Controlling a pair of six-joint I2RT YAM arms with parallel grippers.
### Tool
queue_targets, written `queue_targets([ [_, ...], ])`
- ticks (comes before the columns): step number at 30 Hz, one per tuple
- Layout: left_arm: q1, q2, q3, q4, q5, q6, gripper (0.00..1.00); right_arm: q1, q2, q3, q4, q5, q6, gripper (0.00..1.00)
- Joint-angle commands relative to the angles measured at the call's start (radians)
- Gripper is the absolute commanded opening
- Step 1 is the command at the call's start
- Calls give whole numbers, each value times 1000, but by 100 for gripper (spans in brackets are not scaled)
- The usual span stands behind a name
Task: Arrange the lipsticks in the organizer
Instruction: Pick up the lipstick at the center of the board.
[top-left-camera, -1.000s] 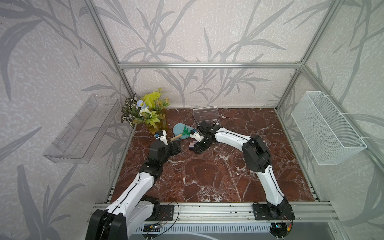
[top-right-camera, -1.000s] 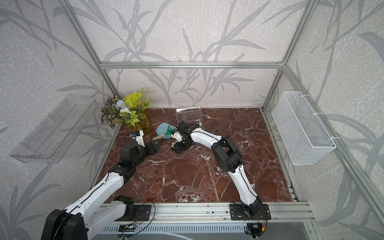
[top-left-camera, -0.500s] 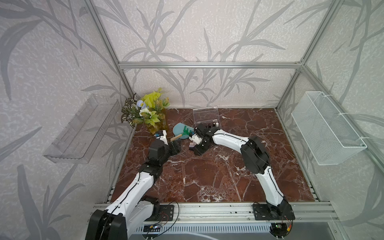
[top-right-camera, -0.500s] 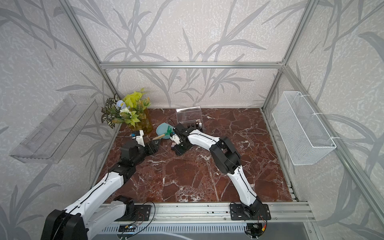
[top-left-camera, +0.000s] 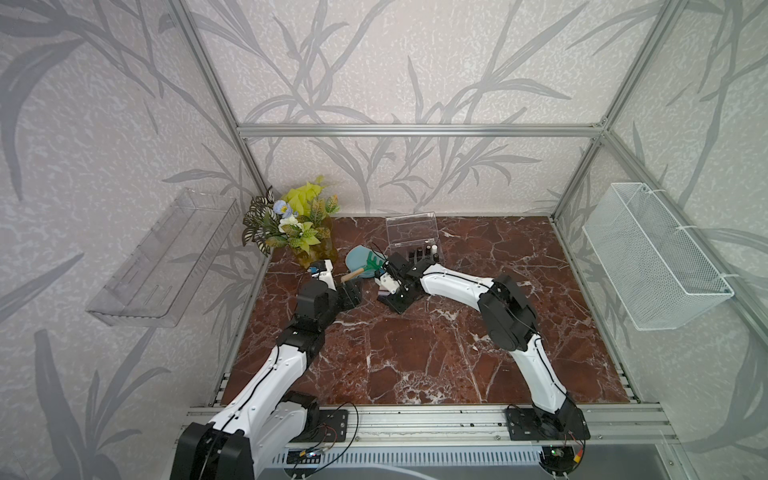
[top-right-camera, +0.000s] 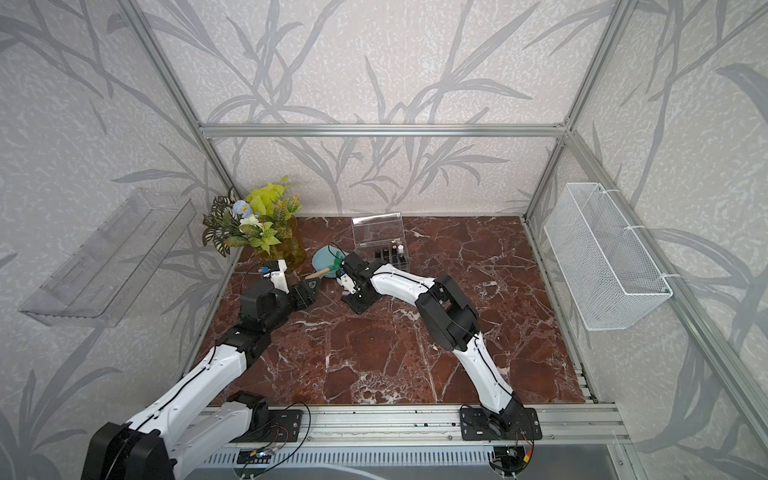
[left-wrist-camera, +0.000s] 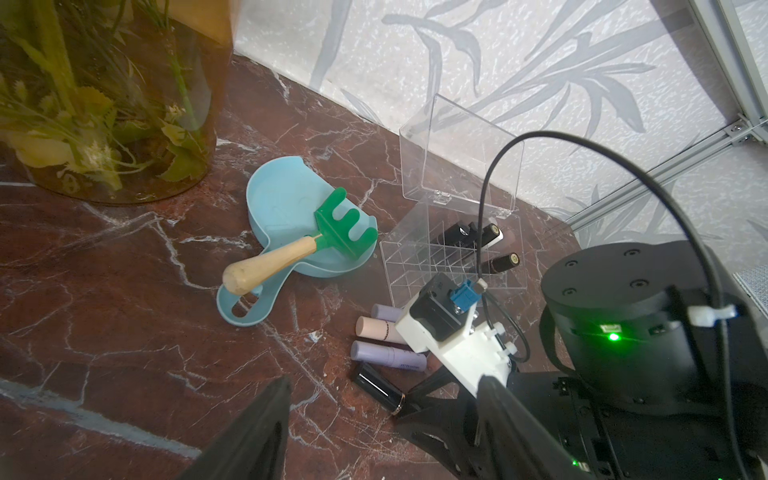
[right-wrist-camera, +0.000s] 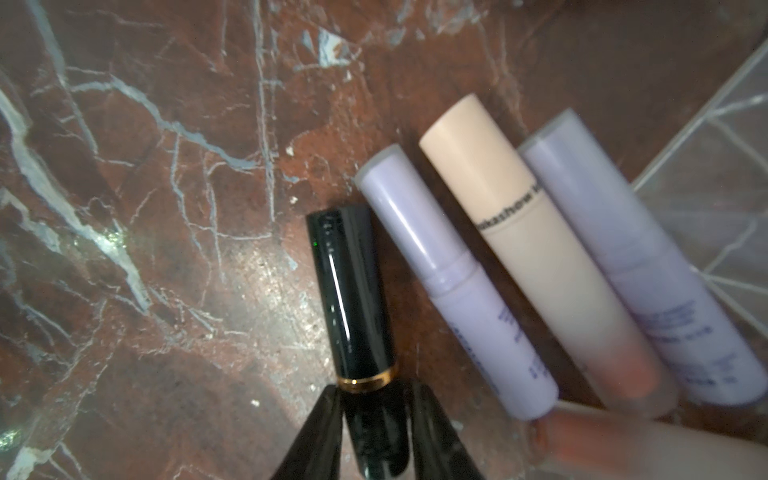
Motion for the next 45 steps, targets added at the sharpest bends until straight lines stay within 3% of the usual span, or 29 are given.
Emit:
queue_targets([
  [1,7,-20,17,-4,10,10,73,11,-16,-37,-21,17,4,23],
  [6,7,-35,25,-1,32,10,73,14,-79,-79,0,4,13,18],
  [14,7,-15,100,-28,164,29,73,14,-251,-172,28,-25,38,17],
  [20,6,44,187,-35,367,34,93,-3,-430,-265,22,-47,62,17],
  [29,6,115,203,52,633,-18,94,-54,-692,-391,11,-125,110,17],
  [33,6,124,206,41,657,-15,99,-82,-767,-449,38,-152,131,17],
  [37,7,110,193,19,612,-7,99,-91,-781,-477,36,-167,137,17],
  [45,6,148,175,108,781,-83,91,-94,-832,-491,55,-215,165,17],
])
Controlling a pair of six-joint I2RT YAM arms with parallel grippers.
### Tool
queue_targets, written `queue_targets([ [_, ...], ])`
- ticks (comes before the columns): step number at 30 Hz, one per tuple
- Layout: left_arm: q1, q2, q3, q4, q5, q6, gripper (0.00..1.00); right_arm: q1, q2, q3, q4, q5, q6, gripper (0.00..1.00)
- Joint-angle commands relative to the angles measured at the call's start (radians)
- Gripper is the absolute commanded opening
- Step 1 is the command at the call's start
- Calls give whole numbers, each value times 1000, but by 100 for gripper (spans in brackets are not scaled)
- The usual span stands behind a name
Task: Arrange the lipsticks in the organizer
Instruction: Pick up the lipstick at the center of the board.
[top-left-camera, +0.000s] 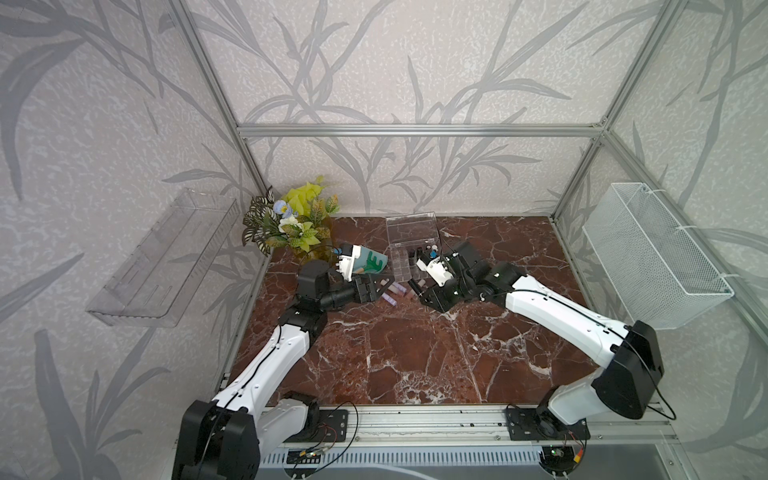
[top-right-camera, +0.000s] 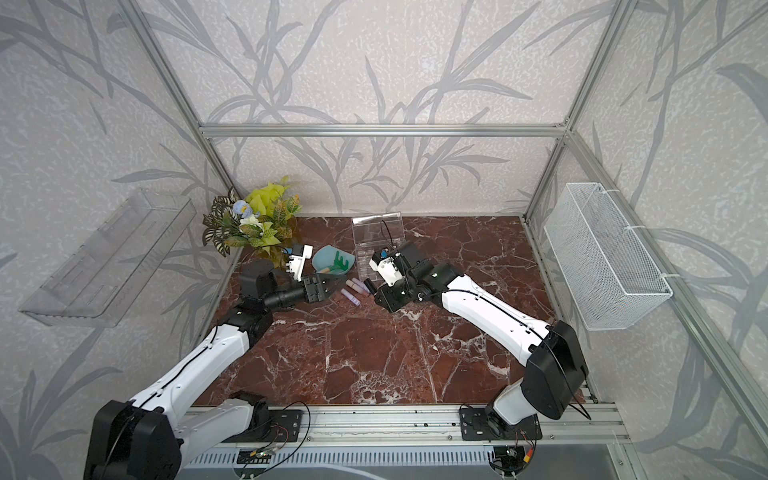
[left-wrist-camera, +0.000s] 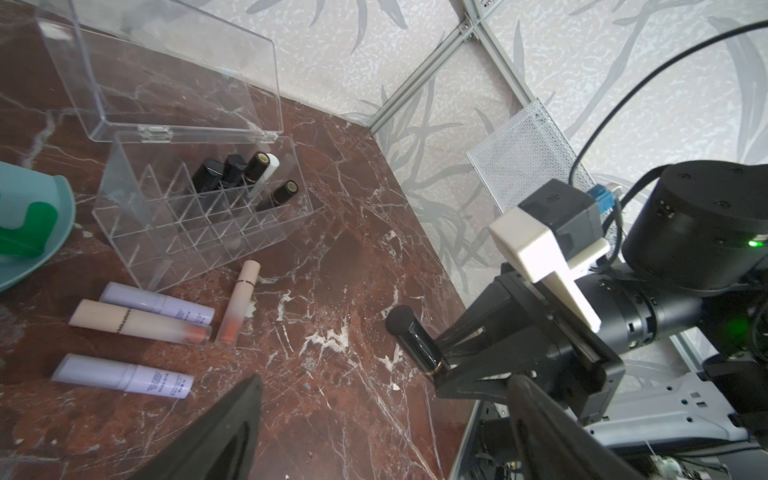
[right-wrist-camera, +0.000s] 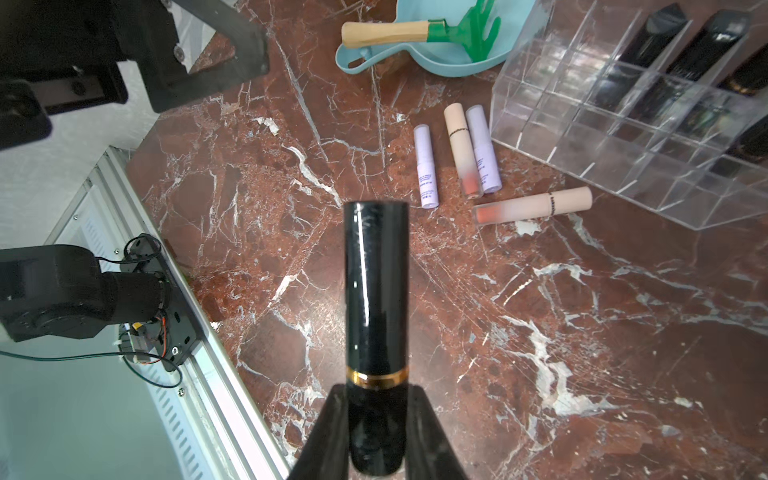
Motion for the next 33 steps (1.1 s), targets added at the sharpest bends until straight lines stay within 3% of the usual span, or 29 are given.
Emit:
queue_targets([
  [1,5,18,-5,74,117,-45,90,-5,-66,5,17,-44,19,17],
  [8,-16,55,19,107,202,-80,75,-8,-81,32,21,-111,35,17],
  [13,-30,52,16,143,188,-106,63,1,-64,37,43,-167,55,18],
  [26,-95,77,57,176,203,-132,62,23,-49,72,64,-223,79,18],
  [33,-98,76,72,202,191,-155,48,30,-42,73,48,-225,73,18],
])
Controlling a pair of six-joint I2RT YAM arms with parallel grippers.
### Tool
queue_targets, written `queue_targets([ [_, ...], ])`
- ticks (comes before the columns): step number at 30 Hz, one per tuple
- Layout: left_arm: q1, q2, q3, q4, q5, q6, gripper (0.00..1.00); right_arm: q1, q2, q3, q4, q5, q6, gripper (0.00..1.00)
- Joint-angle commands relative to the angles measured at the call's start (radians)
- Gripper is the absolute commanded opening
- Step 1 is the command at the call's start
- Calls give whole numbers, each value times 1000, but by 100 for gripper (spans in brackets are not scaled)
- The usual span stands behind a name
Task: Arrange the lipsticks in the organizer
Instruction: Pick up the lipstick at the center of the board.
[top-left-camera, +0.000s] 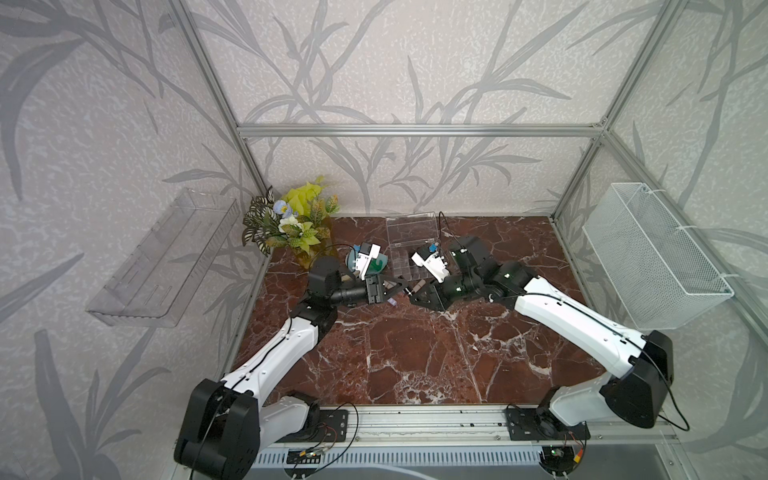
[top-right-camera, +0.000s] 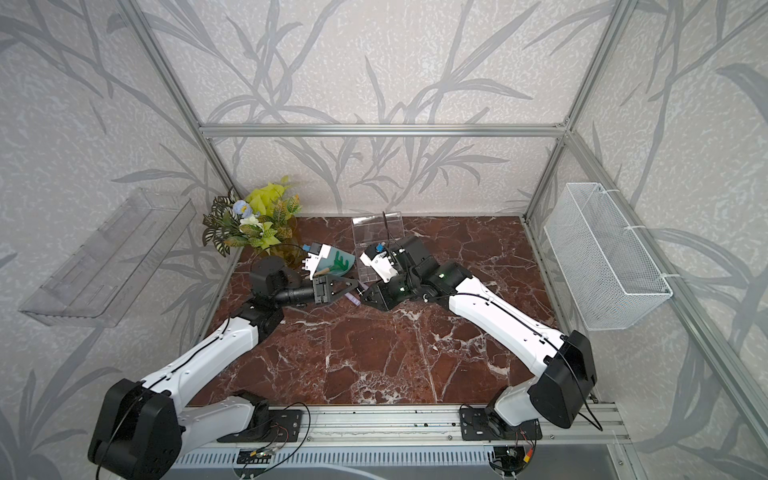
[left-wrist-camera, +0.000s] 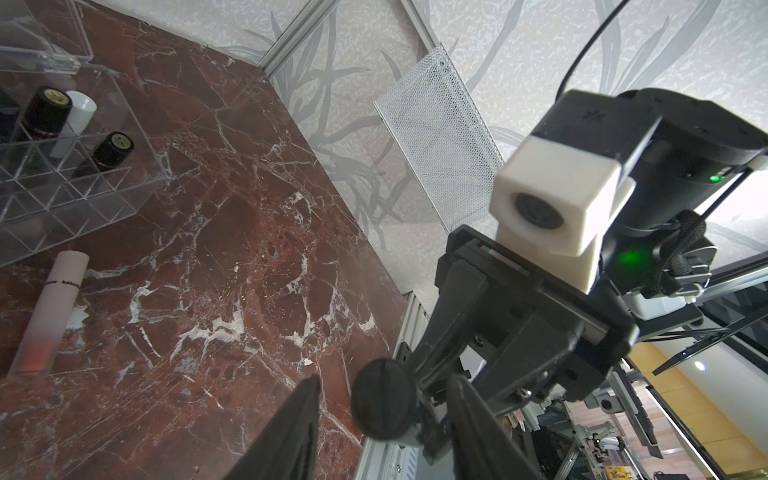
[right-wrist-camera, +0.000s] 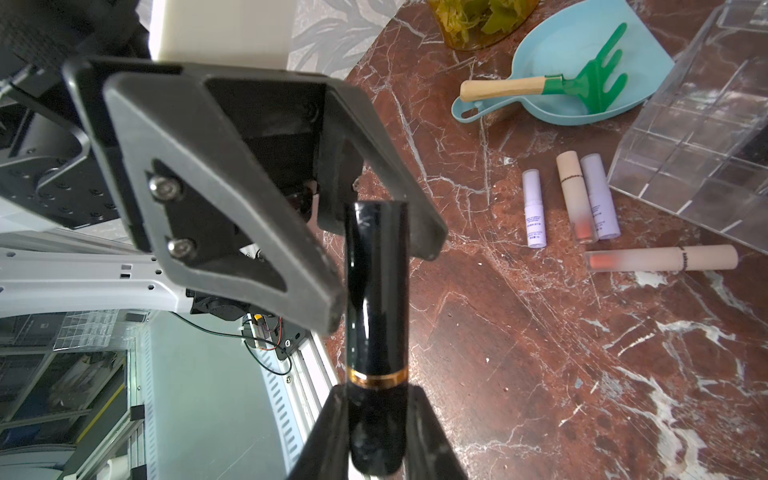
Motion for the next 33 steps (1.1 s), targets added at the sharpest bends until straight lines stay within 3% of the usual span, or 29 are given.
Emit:
queue_targets([
  [1,-4,0,38,39,5,-7,47,7,7,25,4,-16,-3,18],
  [15,-28,19,38,46,-5,-9,27,8,9,24,-9,20,-18,18],
  [19,-30,21,41,26,-33,13,22,8,3,19,-14,38,-21,31],
  [22,-30,16,67,-74,-114,98,16,7,-11,10,-19,76,-26,46],
  [25,-30,29,114,-204,-257,207,12,0,-30,-5,-27,113,-33,54],
  [33,-40,162,253,-304,-580,368,9,-42,-72,-59,-19,126,-27,59],
])
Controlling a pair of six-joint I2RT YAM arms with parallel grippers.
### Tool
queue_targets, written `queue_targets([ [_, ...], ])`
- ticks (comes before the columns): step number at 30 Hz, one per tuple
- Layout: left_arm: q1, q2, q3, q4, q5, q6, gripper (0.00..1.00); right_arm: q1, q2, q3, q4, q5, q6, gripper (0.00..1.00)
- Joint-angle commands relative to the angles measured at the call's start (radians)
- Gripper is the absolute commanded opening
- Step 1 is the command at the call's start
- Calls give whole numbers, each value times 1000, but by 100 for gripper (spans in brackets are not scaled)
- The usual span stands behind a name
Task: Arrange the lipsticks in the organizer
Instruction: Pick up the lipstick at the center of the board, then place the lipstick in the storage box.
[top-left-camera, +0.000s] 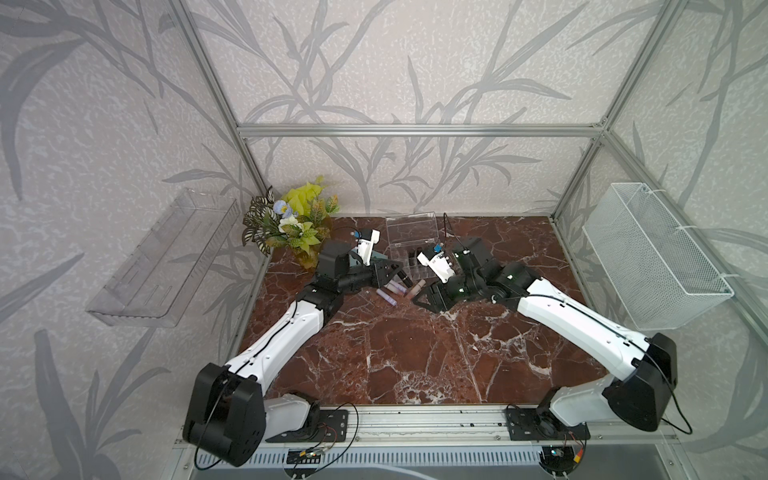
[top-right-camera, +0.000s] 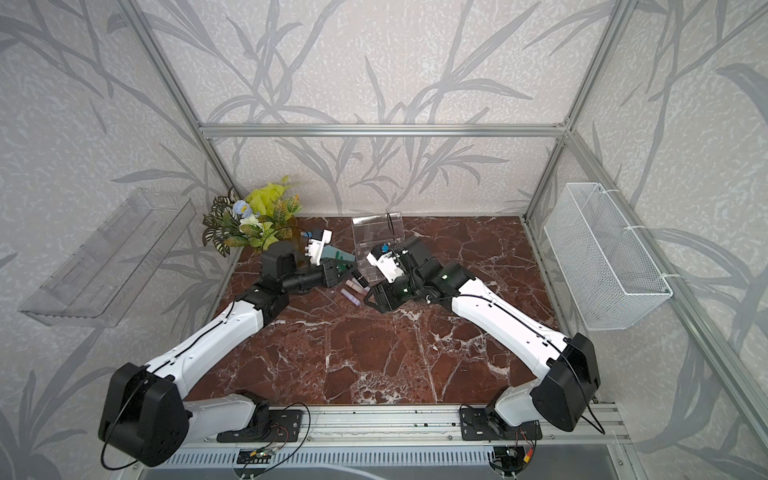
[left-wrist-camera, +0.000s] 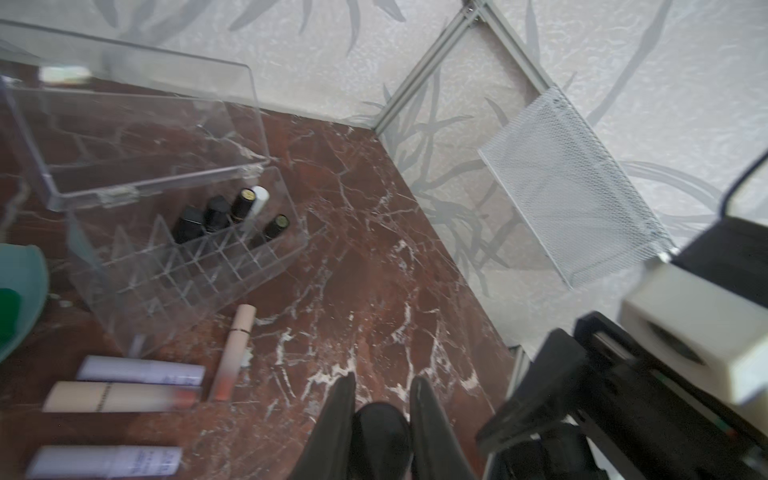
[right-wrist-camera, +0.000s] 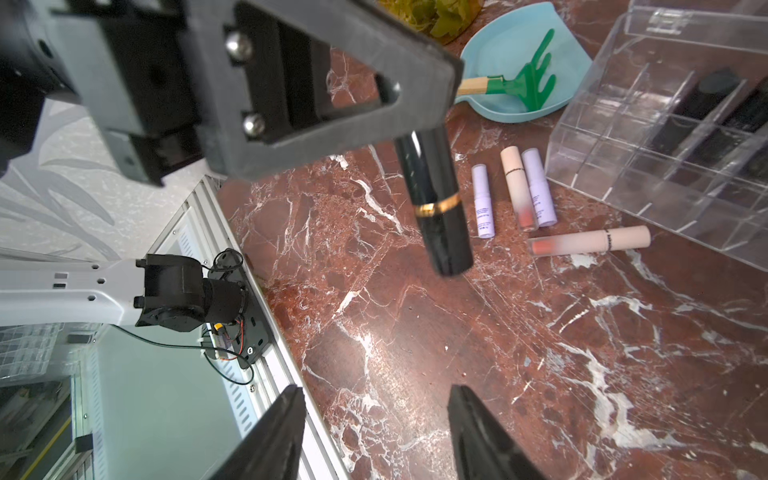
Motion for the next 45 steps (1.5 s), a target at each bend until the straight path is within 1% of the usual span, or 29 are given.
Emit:
queue_targets([
  [1,-16,61,77,-61,-223,131,9,-17,-45,-29,0,17,-4,59],
  [5,-83,181,216,-118,-428,275,9,-36,-62,-53,9,11,-1,59],
  [8,-138,248,298,-121,-579,367,9,-48,-73,-66,6,13,-5,60],
  [16,-209,379,361,-25,-822,561,9,-89,-112,-120,14,1,-2,59],
  [19,-227,414,358,5,-878,602,9,-112,-135,-145,18,-4,4,59],
  [24,-228,467,346,49,-921,612,9,-139,-168,-179,27,-19,16,60],
  [29,-229,499,321,130,-947,621,9,-151,-186,-198,21,-24,17,59],
  [40,-229,560,301,212,-898,632,9,-176,-196,-210,10,-35,10,59],
  [45,-227,575,289,230,-895,626,9,-193,-197,-222,11,-49,5,59],
])
